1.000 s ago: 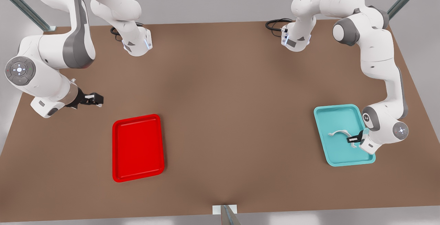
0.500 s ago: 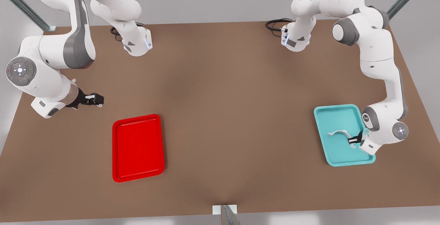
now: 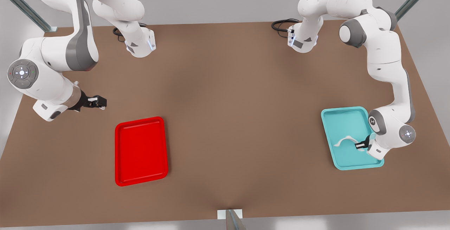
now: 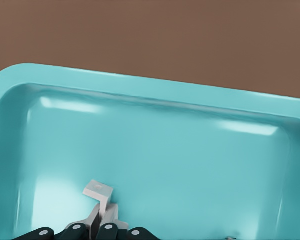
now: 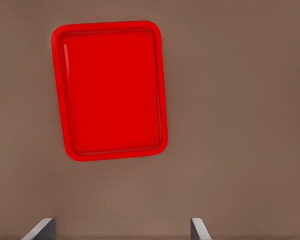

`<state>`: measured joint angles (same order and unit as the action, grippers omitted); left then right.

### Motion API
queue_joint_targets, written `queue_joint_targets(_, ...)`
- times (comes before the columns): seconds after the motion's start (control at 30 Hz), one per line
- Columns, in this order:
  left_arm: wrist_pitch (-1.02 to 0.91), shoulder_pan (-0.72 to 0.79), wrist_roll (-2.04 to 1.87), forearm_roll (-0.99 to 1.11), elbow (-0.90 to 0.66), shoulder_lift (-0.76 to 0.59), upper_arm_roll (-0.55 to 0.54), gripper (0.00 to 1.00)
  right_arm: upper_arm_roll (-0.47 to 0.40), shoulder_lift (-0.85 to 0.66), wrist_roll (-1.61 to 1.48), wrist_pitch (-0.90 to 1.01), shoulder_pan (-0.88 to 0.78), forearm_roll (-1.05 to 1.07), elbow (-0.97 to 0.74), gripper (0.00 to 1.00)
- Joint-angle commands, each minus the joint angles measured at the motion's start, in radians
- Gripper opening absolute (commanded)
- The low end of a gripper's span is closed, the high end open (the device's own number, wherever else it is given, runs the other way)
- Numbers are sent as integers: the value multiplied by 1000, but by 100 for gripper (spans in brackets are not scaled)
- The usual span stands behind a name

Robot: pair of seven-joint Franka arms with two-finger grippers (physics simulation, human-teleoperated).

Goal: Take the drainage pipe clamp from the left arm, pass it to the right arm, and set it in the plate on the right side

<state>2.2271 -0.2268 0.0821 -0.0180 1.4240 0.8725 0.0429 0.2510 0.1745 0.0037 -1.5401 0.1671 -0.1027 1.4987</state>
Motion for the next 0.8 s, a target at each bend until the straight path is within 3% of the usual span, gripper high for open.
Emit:
queue_joint_targets(0.0,3,0,-19,-4,0,-1,0,21,1,-1,-1,-2,0,1,0,100)
queue_joint_targets(0.77,2,7,-19,-2,0,5,0,21,1,-1,-8,-5,2,1,6,100)
